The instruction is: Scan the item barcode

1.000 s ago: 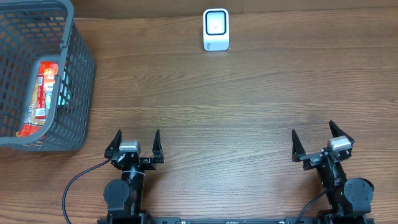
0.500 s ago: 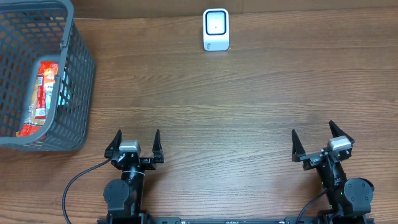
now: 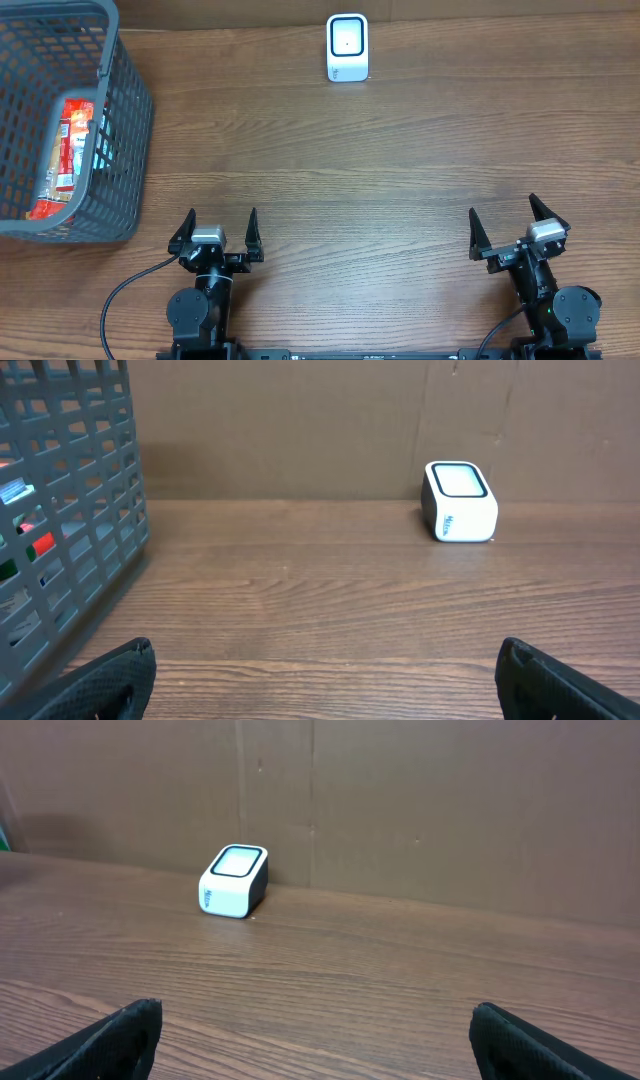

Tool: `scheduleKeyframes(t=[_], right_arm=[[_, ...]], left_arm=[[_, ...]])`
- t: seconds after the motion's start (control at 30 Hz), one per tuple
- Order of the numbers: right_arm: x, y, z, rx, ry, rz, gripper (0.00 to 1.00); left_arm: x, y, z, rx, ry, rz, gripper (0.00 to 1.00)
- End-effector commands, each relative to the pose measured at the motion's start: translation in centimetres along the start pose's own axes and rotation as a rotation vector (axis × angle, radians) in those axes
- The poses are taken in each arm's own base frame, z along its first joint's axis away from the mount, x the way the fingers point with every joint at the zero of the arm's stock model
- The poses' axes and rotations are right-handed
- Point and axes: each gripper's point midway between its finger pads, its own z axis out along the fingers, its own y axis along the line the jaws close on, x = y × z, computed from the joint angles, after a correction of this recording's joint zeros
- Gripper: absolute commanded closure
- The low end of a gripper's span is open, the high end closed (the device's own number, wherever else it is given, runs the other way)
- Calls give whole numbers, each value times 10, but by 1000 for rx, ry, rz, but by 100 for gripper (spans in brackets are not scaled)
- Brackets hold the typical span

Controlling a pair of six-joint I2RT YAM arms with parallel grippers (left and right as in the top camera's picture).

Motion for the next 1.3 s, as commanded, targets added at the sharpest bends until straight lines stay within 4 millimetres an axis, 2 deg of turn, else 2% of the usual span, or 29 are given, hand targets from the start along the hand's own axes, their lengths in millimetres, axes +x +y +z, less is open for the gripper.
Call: scheduleKeyframes(t=[0.0, 1.27], right_arm=[[2, 0, 0, -1, -5, -2, 0], [2, 0, 0, -1, -5, -2, 0]], left_arm=[[0, -2, 0, 8, -4, 20, 0], [0, -1, 0, 5, -5, 46, 0]])
